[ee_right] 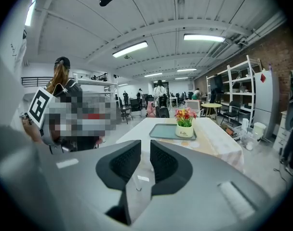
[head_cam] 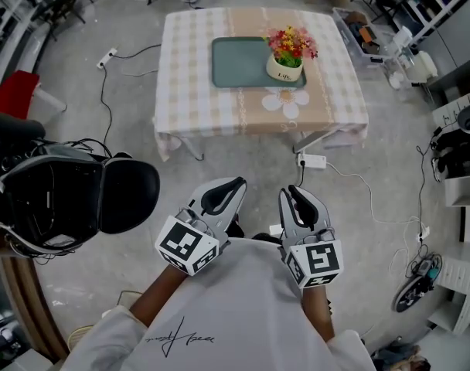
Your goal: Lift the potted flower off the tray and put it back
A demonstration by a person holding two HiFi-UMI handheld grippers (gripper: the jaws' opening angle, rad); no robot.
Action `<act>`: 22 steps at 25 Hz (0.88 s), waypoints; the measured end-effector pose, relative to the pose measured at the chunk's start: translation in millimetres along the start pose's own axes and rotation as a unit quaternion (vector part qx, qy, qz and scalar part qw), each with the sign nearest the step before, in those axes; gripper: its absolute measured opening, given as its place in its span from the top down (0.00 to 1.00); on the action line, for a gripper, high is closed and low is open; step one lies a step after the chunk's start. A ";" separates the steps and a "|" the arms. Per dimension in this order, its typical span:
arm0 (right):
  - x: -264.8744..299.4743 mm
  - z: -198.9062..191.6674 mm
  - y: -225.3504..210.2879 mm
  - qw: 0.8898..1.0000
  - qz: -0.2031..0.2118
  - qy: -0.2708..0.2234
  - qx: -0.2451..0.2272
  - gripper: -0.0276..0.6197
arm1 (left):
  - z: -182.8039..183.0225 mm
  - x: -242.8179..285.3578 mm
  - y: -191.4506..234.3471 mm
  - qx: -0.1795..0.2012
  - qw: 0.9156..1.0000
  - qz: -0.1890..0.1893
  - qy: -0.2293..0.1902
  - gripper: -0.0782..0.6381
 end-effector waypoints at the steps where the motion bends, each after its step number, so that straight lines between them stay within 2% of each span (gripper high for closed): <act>1: 3.7 0.9 0.0 1.000 -0.003 -0.003 0.001 0.85 | 1.2 1.8 4.6 0.003 1.000 -0.001 0.000 0.88; 8: 19.0 -2.0 0.3 1.000 -0.008 0.001 0.013 0.84 | 1.4 8.6 23.0 0.007 1.000 0.012 0.009 0.86; 10: 23.5 -2.2 -3.1 1.000 -0.012 0.002 0.015 0.83 | 0.7 13.1 27.1 0.011 1.000 0.018 0.014 0.83; 16: 39.8 -8.8 -20.3 1.000 -0.014 0.004 0.025 0.83 | -6.6 31.5 39.5 0.011 0.999 0.015 0.029 0.81; 22: 29.9 10.1 -55.1 0.999 -0.002 0.001 0.035 0.83 | 1.7 67.1 11.1 0.014 0.999 0.019 0.038 0.81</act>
Point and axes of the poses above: the fingertips, and each gripper's own axes: x forward along the fingers, y to its left, z out of its top, the point moved 7 cm from there along -x, backward along the fingers, and after that the axes turned 14 degrees about -y, right-handed, at the moved point
